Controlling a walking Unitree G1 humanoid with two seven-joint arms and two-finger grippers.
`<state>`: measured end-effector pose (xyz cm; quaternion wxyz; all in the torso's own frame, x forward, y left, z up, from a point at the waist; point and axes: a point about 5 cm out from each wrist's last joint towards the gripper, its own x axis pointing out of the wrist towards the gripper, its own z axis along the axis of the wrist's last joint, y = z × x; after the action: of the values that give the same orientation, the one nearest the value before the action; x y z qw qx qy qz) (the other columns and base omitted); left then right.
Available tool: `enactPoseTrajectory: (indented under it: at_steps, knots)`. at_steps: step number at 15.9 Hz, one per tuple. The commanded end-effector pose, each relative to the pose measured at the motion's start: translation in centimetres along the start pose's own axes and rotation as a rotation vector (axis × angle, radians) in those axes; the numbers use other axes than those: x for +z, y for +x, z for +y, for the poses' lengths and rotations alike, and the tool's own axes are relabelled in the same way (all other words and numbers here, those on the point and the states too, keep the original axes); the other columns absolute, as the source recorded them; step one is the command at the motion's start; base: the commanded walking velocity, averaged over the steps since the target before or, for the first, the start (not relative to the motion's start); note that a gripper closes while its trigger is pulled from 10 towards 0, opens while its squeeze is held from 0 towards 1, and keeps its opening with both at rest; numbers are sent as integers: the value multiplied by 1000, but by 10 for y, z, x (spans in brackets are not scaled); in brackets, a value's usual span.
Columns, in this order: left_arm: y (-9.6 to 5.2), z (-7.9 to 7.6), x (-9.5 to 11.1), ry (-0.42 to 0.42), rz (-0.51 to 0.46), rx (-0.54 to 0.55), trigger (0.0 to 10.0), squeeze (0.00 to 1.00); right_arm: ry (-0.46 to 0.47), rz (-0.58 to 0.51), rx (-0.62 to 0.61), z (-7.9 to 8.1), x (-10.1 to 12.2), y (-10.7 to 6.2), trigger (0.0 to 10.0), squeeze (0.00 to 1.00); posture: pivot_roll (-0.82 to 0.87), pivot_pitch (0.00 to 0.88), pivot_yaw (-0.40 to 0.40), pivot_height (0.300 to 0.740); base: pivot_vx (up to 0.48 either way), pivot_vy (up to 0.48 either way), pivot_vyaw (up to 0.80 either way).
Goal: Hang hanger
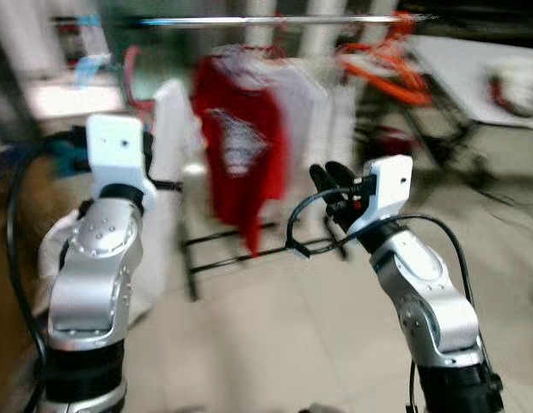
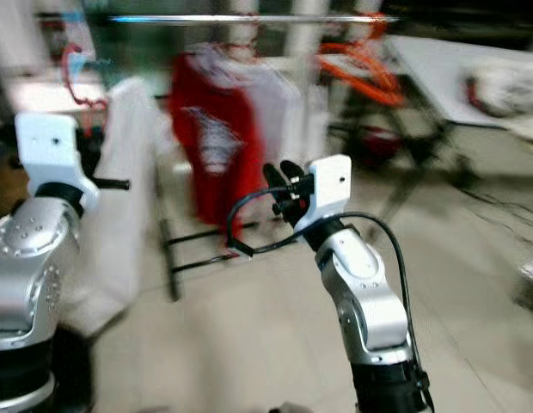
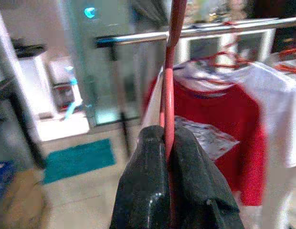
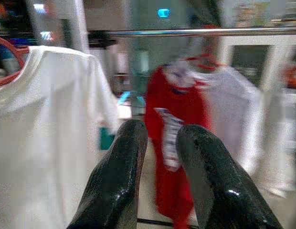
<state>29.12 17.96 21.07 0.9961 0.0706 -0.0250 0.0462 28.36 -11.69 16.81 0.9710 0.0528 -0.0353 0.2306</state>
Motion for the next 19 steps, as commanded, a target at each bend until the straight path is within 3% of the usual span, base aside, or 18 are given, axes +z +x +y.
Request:
enactPoseTrajectory:
  at_steps: [1,7,13,16,19]
  knots:
    - [1,-5,6,0,-37,-12,10000,0,-8,-5,10,-3,7,1,10000,0,48,41,-65,740,337,0,0]
    - [-4,11,-4,14,-2,71,10000,0,4,52,99,3,-3,-2,10000,0,71,50,-77,740,372,0,0]
    - [5,4,-2,1,2,46,10000,0,-10,76,86,3,-7,-3,10000,0,60,59,-72,740,415,0,0]
    - [12,1,1,-4,-15,32,10000,0,-45,81,31,-8,-7,-4,10000,0,60,59,-80,740,414,0,0]
    - [22,0,7,17,-40,16,10000,0,-41,81,81,-4,-4,-1,10000,0,60,60,-82,740,417,0,0]
